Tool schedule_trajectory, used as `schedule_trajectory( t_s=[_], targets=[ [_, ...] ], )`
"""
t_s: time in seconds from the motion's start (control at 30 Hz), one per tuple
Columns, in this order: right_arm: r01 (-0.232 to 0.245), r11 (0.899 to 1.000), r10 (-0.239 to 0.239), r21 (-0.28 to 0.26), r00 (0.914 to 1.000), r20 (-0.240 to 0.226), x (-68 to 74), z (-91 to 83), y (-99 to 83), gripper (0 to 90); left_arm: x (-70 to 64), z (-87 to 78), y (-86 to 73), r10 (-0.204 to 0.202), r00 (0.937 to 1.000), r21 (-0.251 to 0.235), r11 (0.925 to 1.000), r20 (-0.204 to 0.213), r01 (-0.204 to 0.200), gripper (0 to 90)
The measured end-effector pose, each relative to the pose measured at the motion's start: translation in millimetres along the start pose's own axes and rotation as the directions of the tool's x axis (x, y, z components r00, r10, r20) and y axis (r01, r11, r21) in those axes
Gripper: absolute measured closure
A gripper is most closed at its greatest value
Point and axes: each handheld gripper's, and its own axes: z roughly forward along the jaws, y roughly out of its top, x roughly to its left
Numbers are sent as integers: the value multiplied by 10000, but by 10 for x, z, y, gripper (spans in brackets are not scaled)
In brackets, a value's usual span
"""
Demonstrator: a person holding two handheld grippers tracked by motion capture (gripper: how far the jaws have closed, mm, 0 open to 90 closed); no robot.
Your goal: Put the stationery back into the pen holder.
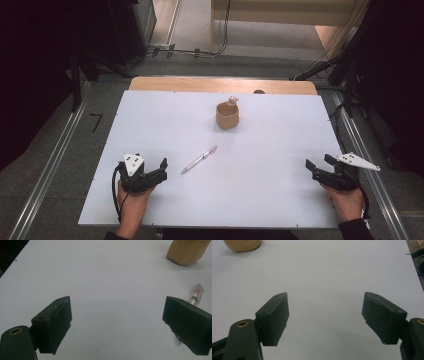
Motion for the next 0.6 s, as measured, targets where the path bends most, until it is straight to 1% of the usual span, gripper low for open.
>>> schedule_trajectory(
  t_s=[0.3, 0.47, 0.53, 0.57, 0.6],
  targets=[
    [57, 10000, -57, 0, 10000, 42, -1, 0, -7, 205, -50, 37, -3, 192, 9996, 226, 9996, 216, -196, 94],
    [60, 10000, -60, 9, 10000, 38, 3, -8, -10, 205, -93, 53, -2, 290, 9990, 229, 9993, 326, -297, 95],
    [96, 9999, -96, 33, 9999, 56, 5, -6, -13, 205, -108, 62, -4, 351, 9986, 278, 9990, 389, -362, 95],
    [79, 10000, -79, 40, 10000, 51, 7, -6, -12, 205, -122, 70, -3, 390, 9980, 297, 9987, 493, -405, 95],
    [70, 10000, -71, 35, 10000, 54, 9, -7, -12, 205, -122, 70, -3, 390, 9980, 297, 9987, 493, -405, 95]
  ],
)
